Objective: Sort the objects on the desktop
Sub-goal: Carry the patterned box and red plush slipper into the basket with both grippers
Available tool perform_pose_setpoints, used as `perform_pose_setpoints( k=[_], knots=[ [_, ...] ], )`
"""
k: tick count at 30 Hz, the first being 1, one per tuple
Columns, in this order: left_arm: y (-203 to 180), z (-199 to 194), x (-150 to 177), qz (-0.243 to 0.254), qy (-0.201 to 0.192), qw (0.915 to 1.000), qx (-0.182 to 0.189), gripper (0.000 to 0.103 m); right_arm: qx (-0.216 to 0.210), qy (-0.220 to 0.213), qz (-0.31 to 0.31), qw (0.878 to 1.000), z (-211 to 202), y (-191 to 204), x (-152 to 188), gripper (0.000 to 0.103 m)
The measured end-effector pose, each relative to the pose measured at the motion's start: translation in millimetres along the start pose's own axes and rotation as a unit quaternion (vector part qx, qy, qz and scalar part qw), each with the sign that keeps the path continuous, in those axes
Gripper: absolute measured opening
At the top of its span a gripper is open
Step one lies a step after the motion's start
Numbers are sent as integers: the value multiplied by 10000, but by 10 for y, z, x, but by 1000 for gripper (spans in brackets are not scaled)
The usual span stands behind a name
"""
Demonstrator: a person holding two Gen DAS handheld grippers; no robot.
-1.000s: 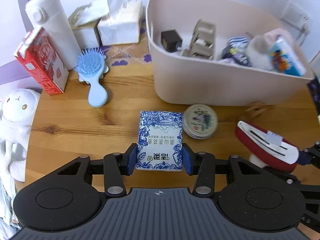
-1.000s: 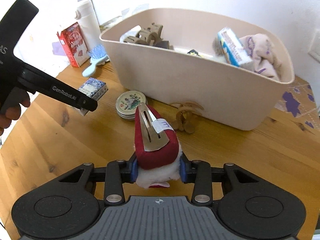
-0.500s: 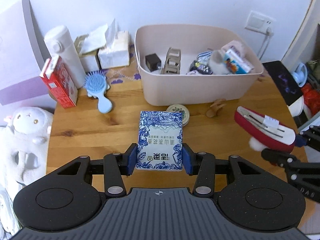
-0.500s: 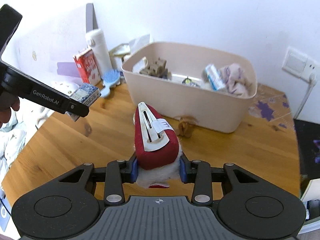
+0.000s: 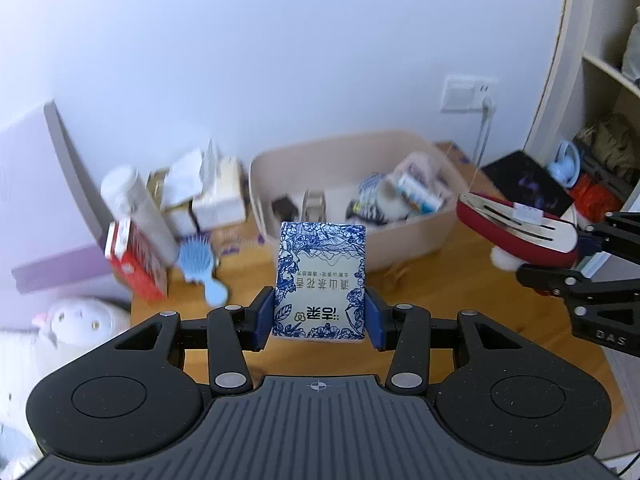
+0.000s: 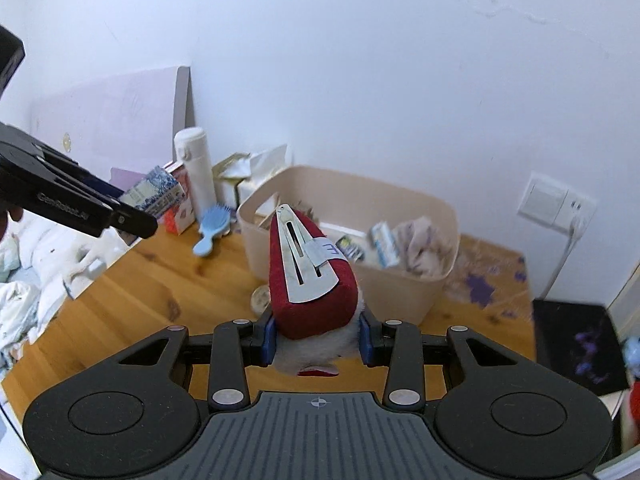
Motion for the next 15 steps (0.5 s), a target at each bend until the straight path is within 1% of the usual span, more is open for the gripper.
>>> perform_pose_setpoints(
  k=[3,5,10,15],
  knots=[
    [-32,-69,-148,55,-282,9996,-34,47,93,-117,0,9999,14,-106,-117,36],
    [-48,-81,-240,62,-374,9993,-30,47,197,-188,-12,9996,36,-169,-188,36],
    [-101,-39,-478,162,-564,9983,-53,47,276,-330,-27,9991,130,-294,-353,36],
    [-128,145,-674,183,-604,9979,-120,47,320,-348,-103,9988,287,-414,-459,36]
  ],
)
Point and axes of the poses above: each gripper's, at about its wrist camera, not at the fingertips, and z roughly the way its jaws point, y to its left, x to its underside, the point moved 3 cm from there along z, roughly the way its jaws point, and after that the axes turned 1 degree about x, right-handed, at the moved point
